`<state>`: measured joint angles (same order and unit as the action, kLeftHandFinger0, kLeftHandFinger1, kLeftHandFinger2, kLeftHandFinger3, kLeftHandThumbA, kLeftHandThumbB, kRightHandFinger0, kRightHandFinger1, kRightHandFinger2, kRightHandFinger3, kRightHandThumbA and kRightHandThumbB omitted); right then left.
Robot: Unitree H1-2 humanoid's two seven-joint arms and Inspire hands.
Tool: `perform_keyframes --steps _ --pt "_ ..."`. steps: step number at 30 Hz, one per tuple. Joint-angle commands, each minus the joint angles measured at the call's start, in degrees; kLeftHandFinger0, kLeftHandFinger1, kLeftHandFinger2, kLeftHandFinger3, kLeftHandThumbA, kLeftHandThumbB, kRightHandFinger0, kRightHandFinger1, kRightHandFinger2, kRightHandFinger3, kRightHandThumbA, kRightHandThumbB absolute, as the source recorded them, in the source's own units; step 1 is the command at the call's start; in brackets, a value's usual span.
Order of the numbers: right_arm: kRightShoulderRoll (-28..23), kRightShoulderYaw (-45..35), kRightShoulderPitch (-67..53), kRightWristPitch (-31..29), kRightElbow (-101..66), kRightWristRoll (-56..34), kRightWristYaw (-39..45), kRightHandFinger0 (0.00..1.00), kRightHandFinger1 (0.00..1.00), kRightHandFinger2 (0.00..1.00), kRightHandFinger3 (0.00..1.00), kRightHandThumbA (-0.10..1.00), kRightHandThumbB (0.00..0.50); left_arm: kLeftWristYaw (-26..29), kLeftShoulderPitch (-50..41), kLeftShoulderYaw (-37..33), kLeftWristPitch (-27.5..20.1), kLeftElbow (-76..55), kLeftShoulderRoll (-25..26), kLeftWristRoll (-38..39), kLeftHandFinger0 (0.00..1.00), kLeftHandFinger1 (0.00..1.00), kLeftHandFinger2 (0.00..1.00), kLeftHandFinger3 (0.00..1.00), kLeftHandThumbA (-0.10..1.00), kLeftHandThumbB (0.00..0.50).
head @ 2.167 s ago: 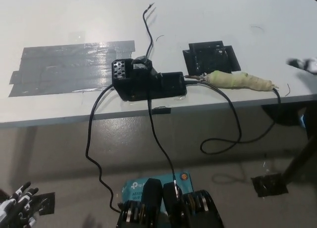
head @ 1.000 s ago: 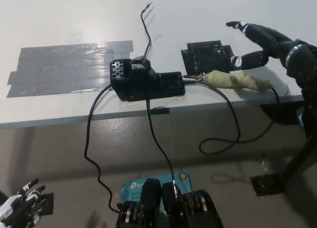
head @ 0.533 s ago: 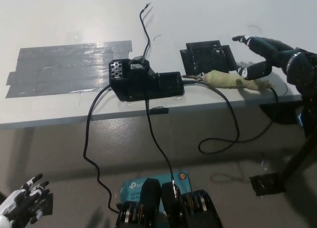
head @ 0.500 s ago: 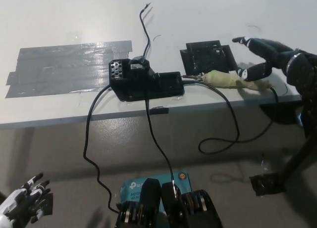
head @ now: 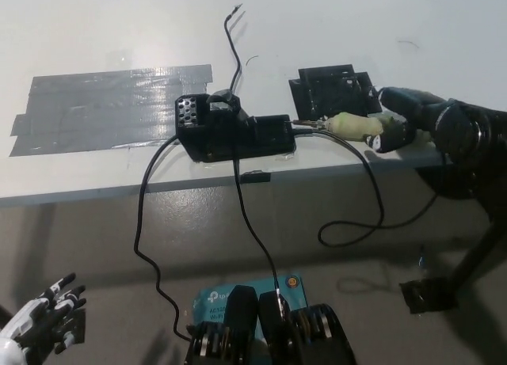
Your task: The robot uses its right hand to grab and lift the soldering gun kept on the middle of the table and puts it in its base
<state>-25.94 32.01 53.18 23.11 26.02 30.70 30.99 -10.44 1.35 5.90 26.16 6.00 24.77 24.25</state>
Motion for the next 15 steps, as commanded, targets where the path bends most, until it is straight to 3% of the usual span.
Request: perform_keyframes --steps 1,8,12,15 --pt "-2.02 -1.02 0.88 -1.92 1.11 2.35 -2.2 1.0 1.0 1.0 1.0 0.44 0.321 -1.09 0.49 -0.29 0.77 -1.83 1.55 -0.47 1.0 1.0 1.0 1.0 0.4 0.018" --pt "-2.68 -2.02 2.02 -3.28 3.52 2.7 -3.15 1.0 1.0 1.0 1.0 0.43 0.308 -1.92 0.84 -0.81 0.77 -2.21 1.49 -0.95 0.97 1.0 1.0 1.0 0.37 0.048" --pt "-0.9 -1.18 3.39 -5.36 4.67 3.63 -3.9 1.0 1.0 1.0 1.0 0.46 0.317 -1.85 1.06 -1.43 0.77 -2.19 1.39 -1.19 1.0 1.0 1.0 1.0 0.35 0.016" --pt "0.78 -0.65 3.82 -5.81 4.5 4.32 -4.11 1.0 1.0 1.0 1.0 0.46 0.32 -1.93 1.01 -1.64 0.77 -2.34 1.18 -1.0 1.0 1.0 1.0 1.0 0.32 0.022"
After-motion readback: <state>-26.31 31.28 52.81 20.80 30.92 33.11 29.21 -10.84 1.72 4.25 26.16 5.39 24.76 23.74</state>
